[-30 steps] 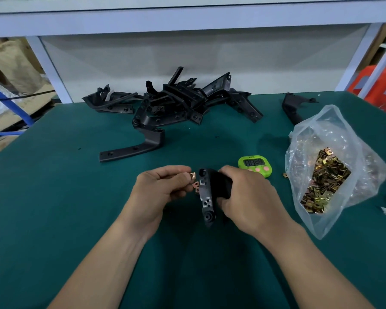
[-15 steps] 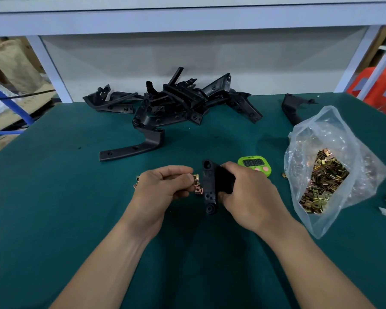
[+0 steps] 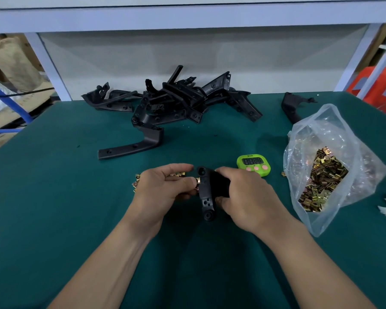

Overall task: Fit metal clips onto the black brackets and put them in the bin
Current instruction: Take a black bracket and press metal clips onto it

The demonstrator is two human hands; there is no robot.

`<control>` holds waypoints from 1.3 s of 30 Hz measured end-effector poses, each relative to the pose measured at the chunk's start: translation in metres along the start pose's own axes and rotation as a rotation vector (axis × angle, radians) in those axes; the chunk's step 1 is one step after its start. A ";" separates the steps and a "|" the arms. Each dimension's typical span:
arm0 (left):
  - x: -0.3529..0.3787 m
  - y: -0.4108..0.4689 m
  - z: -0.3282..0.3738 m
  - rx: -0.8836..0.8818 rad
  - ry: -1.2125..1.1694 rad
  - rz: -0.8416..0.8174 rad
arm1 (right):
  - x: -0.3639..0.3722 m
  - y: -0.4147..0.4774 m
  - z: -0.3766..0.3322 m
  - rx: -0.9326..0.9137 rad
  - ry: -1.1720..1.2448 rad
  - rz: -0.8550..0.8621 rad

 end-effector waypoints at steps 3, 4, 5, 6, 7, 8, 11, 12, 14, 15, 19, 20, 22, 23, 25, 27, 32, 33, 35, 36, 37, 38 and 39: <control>0.002 0.000 0.000 0.004 -0.011 0.005 | -0.001 -0.003 -0.001 0.005 -0.047 0.032; 0.002 -0.001 0.001 0.007 -0.013 0.008 | -0.001 -0.004 -0.001 0.006 -0.058 0.041; 0.004 -0.001 0.000 0.009 -0.015 0.011 | -0.001 -0.005 -0.002 0.006 -0.069 0.049; 0.004 -0.002 0.000 0.012 -0.017 0.015 | -0.001 -0.005 -0.003 0.008 -0.075 0.059; 0.004 -0.002 0.000 0.015 -0.018 0.018 | -0.002 -0.006 -0.004 0.012 -0.074 0.065; 0.005 -0.002 0.000 0.017 -0.017 0.021 | -0.001 -0.006 -0.005 0.016 -0.075 0.068; 0.006 -0.004 0.002 0.037 0.037 0.030 | 0.002 -0.007 -0.010 0.022 -0.113 0.062; 0.006 -0.005 0.003 0.054 0.078 0.039 | 0.003 -0.008 -0.011 0.023 -0.124 0.061; 0.008 -0.008 0.006 0.106 0.187 0.076 | 0.003 -0.009 -0.012 0.032 -0.133 0.068; 0.009 -0.010 0.008 0.136 0.240 0.092 | 0.002 -0.009 -0.012 0.043 -0.134 0.076; 0.019 -0.022 0.019 0.265 0.392 0.109 | -0.004 -0.010 -0.015 0.074 -0.119 0.120; 0.022 -0.023 0.021 0.284 0.408 0.111 | -0.005 -0.011 -0.016 0.071 -0.113 0.127; 0.025 -0.028 0.024 0.321 0.438 0.125 | -0.005 -0.013 -0.017 0.065 -0.094 0.137; 0.026 -0.030 0.026 0.346 0.461 0.140 | -0.005 -0.014 -0.017 0.065 -0.080 0.144; 0.029 -0.033 0.027 0.394 0.498 0.176 | -0.004 -0.014 -0.017 0.067 -0.045 0.158; 0.031 -0.033 0.024 0.407 0.470 0.197 | -0.003 -0.013 -0.016 0.060 0.009 0.180; 0.041 -0.025 0.012 0.347 0.211 0.135 | -0.022 0.000 0.010 0.149 0.235 0.399; 0.040 -0.023 0.010 0.342 0.193 0.135 | -0.027 0.002 0.020 0.191 0.260 0.443; 0.032 -0.017 0.008 0.340 0.238 0.159 | -0.033 0.005 0.036 0.268 0.315 0.469; 0.027 -0.014 0.007 0.338 0.289 0.171 | -0.035 0.005 0.042 0.297 0.326 0.445; 0.022 -0.011 0.005 0.336 0.345 0.187 | -0.035 0.006 0.046 0.318 0.324 0.403; 0.017 -0.009 0.004 0.334 0.403 0.208 | -0.033 0.007 0.047 0.329 0.321 0.352; 0.013 -0.006 0.003 0.335 0.458 0.227 | -0.031 0.007 0.047 0.330 0.319 0.304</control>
Point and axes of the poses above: each hand's wrist, its own y-axis towards the middle knuckle, its own x-axis out of the palm, z = x × y, the point moved 4 cm from there along y, towards the middle knuckle
